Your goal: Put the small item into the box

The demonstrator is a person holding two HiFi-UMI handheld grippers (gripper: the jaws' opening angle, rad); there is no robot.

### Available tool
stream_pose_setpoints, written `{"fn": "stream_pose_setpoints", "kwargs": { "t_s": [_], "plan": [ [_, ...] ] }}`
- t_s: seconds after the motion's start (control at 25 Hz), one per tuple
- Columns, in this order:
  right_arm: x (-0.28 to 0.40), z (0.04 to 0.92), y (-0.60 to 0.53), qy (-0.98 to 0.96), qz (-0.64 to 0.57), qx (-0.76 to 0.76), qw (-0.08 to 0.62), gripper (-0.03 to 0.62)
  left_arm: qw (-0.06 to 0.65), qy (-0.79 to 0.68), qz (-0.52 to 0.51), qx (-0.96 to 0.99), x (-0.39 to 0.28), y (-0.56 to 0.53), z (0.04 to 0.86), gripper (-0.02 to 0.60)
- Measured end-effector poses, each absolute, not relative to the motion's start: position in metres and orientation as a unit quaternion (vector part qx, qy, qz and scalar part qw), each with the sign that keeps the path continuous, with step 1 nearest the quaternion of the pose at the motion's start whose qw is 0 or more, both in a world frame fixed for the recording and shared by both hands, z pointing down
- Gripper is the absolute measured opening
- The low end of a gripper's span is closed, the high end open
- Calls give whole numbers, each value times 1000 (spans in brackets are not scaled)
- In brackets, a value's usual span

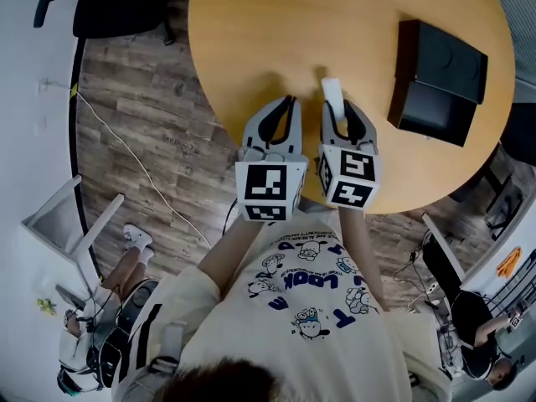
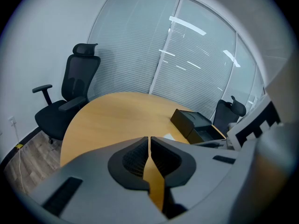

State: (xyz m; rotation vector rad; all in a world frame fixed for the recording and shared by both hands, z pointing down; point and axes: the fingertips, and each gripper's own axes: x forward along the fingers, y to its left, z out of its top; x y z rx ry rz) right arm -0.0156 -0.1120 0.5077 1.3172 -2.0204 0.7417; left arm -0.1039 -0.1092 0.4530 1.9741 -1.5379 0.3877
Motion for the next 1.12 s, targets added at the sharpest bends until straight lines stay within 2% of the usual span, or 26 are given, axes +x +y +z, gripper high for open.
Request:
{"fn": "stream_pose_setpoints", "kwargs": {
  "t_s": [0.52, 1.12],
  "plan": [
    [55, 471, -123, -723, 282, 581, 245, 152, 271, -528, 150, 791, -43, -123, 430, 28],
    [144, 471, -140, -702, 290, 609, 230, 152, 266, -531, 162, 788, 26, -131, 425, 28]
  ]
}}
